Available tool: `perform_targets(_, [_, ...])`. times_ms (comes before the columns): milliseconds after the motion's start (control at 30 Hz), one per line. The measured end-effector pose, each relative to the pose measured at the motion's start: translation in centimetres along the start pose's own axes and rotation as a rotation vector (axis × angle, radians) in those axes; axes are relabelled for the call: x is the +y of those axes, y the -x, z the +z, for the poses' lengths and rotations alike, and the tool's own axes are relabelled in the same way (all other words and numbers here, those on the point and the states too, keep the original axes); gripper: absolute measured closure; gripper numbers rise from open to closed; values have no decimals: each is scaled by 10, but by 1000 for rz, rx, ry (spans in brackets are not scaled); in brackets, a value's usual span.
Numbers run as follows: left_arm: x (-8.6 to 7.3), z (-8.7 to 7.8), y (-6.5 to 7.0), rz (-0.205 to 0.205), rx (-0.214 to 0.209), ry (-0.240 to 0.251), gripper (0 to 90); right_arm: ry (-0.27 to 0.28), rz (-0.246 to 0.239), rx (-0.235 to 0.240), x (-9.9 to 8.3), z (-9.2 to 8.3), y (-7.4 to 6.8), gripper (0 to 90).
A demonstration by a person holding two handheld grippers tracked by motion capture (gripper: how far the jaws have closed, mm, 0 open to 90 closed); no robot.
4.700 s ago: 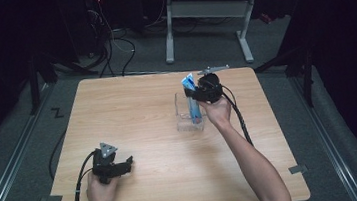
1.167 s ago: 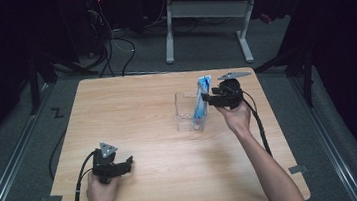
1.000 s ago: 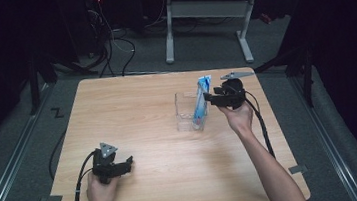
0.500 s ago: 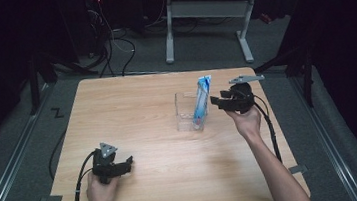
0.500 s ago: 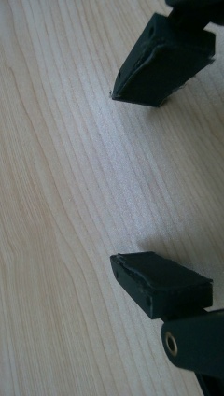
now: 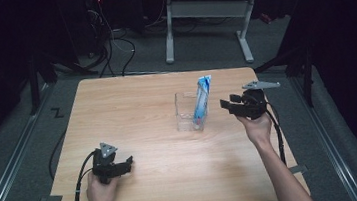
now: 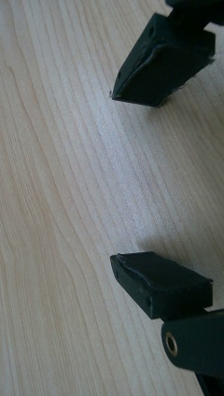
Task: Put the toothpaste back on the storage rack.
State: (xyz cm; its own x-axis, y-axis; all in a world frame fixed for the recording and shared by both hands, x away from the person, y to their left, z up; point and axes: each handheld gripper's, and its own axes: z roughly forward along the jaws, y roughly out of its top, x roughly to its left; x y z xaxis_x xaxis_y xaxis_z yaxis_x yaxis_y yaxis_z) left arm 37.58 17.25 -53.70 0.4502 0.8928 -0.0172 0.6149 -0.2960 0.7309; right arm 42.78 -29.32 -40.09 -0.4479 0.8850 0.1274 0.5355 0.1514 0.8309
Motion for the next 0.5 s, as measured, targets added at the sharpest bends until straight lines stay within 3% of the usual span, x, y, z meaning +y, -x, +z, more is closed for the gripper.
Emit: perform_targets(500, [0, 0, 0, 0, 1, 0, 184, 10, 37, 3, -26, -14, 4, 492])
